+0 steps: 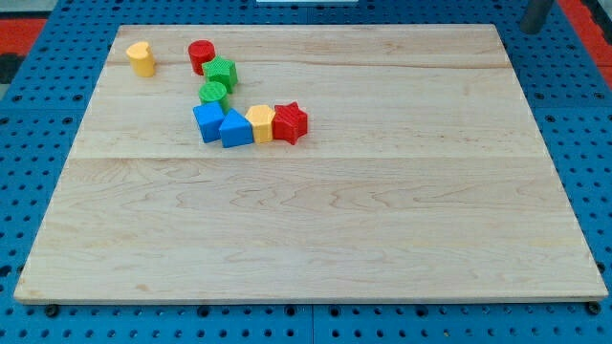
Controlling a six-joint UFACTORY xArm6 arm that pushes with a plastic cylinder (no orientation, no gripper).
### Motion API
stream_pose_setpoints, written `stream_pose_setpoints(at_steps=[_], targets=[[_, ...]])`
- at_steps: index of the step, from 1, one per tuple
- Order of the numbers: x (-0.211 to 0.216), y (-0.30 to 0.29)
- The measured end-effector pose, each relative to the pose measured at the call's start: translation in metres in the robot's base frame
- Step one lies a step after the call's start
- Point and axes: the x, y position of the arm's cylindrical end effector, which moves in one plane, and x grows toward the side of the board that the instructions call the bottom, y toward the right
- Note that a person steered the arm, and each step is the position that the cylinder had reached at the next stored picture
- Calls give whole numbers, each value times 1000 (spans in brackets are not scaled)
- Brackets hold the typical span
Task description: Put your hand at the center left corner
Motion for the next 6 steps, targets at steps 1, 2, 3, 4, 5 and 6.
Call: stream_pose_setpoints(at_steps=[1, 2, 3, 4, 5, 6], targets=[[49, -28], [94, -83], [153, -148], [222, -216], [259, -292], [260, -393]])
